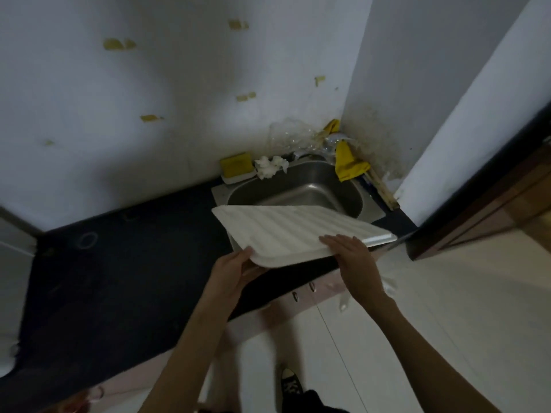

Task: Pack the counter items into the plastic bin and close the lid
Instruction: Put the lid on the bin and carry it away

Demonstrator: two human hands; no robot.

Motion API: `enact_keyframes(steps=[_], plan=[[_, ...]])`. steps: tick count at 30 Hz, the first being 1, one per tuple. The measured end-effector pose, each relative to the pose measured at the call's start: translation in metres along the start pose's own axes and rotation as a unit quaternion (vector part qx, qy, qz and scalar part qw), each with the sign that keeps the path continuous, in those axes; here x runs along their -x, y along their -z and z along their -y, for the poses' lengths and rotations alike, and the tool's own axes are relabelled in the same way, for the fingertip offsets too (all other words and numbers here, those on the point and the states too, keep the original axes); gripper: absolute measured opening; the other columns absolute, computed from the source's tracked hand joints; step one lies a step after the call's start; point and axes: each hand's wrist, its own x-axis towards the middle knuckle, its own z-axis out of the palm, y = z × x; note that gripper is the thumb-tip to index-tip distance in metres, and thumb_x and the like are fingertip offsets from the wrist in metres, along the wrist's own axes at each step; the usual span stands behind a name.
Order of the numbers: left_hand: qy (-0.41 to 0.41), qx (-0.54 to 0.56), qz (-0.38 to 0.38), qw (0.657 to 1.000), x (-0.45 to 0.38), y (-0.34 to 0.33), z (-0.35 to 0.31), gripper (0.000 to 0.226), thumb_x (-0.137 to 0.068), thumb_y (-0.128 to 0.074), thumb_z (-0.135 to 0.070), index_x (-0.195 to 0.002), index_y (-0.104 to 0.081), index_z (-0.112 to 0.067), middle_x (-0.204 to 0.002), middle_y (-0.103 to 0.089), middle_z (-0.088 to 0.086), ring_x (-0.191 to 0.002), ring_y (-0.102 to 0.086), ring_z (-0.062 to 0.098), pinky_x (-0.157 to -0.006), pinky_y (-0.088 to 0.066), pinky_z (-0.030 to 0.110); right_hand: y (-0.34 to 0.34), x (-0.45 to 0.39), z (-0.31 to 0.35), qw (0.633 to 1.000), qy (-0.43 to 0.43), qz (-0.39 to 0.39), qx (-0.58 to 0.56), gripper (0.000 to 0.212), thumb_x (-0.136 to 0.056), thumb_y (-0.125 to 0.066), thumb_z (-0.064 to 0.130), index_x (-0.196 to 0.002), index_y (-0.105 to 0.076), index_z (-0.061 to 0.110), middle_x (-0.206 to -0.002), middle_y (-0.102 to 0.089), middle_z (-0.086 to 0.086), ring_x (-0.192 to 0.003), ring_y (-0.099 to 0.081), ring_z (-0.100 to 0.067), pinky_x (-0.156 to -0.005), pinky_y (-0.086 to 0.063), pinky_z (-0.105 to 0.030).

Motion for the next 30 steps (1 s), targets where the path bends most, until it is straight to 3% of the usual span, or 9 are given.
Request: enact_keyframes(steps=[4, 8, 11, 14, 17, 20, 23, 26, 30], plan=[[-0.090, 0.041, 0.017, 0.995, 0.026, -0.002, -0.065, 0.025, -0.100, -0.049, -0.020, -0.104, -0.066, -0.001, -0.089, -0.072, 0.013, -0.076, -0.072, 0.020, -0.070, -0.061, 0.031, 0.020, -0.039, 0.044, 0.991, 0.038, -0.092, -0.084, 0.031, -0.091, -0.059, 0.000, -0.117, -0.066, 0.016, -0.113, -0.070, -0.002, -0.106, -0.064, -0.020, -0.094, -0.052, -0.044], [-0.219, -0.016, 0.012, 0.976, 0.051, 0.013, -0.119, 0.038, -0.102, -0.045, -0.034, -0.104, -0.070, -0.005, -0.085, -0.071, 0.010, -0.076, -0.071, 0.022, -0.077, -0.061, 0.038, 0.044, -0.095, 0.094, 0.979, 0.036, -0.154, -0.126, 0.019, -0.100, -0.049, 0.013, -0.109, -0.066, 0.010, -0.096, -0.069, -0.005, -0.087, -0.065, -0.020, -0.076, -0.054, -0.035], [-0.290, -0.098, -0.088, 0.948, 0.061, 0.045, -0.136, 0.035, -0.098, -0.055, -0.034, -0.105, -0.065, -0.001, -0.093, -0.070, 0.013, -0.084, -0.070, 0.027, -0.076, -0.060, 0.035, 0.062, -0.124, 0.140, 0.967, 0.052, -0.188, -0.166, 0.016, -0.102, -0.052, 0.020, -0.099, -0.065, 0.012, -0.073, -0.058, 0.006, -0.062, -0.052, 0.001, -0.058, -0.038, -0.017], [-0.313, -0.152, -0.226, 0.910, 0.060, 0.093, -0.140, 0.045, -0.088, -0.066, -0.045, -0.098, -0.057, -0.002, -0.089, -0.066, 0.010, -0.086, -0.069, 0.026, -0.074, -0.060, 0.033, 0.071, -0.148, 0.187, 0.961, 0.072, -0.179, -0.197, 0.016, -0.102, -0.051, 0.026, -0.099, -0.063, 0.016, -0.062, -0.048, 0.010, -0.050, -0.044, 0.002, -0.047, -0.027, -0.011], [-0.302, -0.191, -0.319, 0.878, 0.064, 0.145, -0.145, 0.060, -0.075, -0.073, -0.059, -0.101, -0.050, -0.010, -0.092, -0.062, 0.007, -0.084, -0.066, 0.022, -0.077, -0.058, 0.035, 0.074, -0.165, 0.239, 0.953, 0.088, -0.162, -0.240, 0.015, -0.101, -0.050, 0.027, -0.096, -0.061, 0.017, -0.061, -0.053, 0.005, -0.050, -0.047, -0.003, -0.047, -0.028, -0.011], [-0.300, -0.184, -0.347, 0.870, 0.072, 0.198, -0.152, 0.065, -0.075, -0.077, -0.051, -0.116, -0.047, -0.011, -0.105, -0.060, 0.005, -0.091, -0.062, 0.017, -0.071, -0.050, 0.023, 0.068, -0.172, 0.292, 0.947, 0.099, -0.132, -0.275, 0.010, -0.100, -0.052, 0.024, -0.094, -0.058, 0.021, -0.062, -0.052, 0.008, -0.052, -0.048, -0.001, -0.048, -0.030, -0.009], [-0.325, -0.157, -0.389, 0.848, 0.091, 0.248, -0.159, 0.062, -0.077, -0.079, -0.044, -0.116, -0.048, -0.006, -0.108, -0.062, 0.007, -0.095, -0.063, 0.021, -0.072, -0.048, 0.026, 0.052, -0.170, 0.343, 0.946, 0.098, -0.109, -0.290, 0.014, -0.099, -0.055, 0.023, -0.101, -0.065, 0.013, -0.070, -0.057, 0.004, -0.056, -0.049, 0.002, -0.050, -0.034, -0.004], [-0.361, -0.168, -0.475, 0.785, 0.118, 0.307, -0.161, 0.055, -0.079, -0.078, -0.038, -0.111, -0.044, -0.010, -0.108, -0.061, 0.008, -0.091, -0.062, 0.023, -0.078, -0.050, 0.031, 0.032, -0.165, 0.392, 0.946, 0.091, -0.094, -0.298, 0.022, -0.098, -0.056, 0.023, -0.108, -0.068, 0.008, -0.083, -0.066, 0.001, -0.065, -0.057, -0.007, -0.055, -0.035, -0.003], [-0.322, -0.201, -0.448, 0.810, 0.148, 0.395, -0.164, 0.042, -0.087, -0.071, -0.031, -0.113, -0.055, -0.003, -0.102, -0.065, 0.009, -0.088, -0.063, 0.023, -0.074, -0.049, 0.027, 0.003, -0.153, 0.457, 0.942, 0.048, -0.049, -0.328, 0.020, -0.097, -0.057, 0.028, -0.101, -0.071, 0.014, -0.088, -0.070, -0.001, -0.080, -0.063, -0.017, -0.067, -0.040, -0.023]])
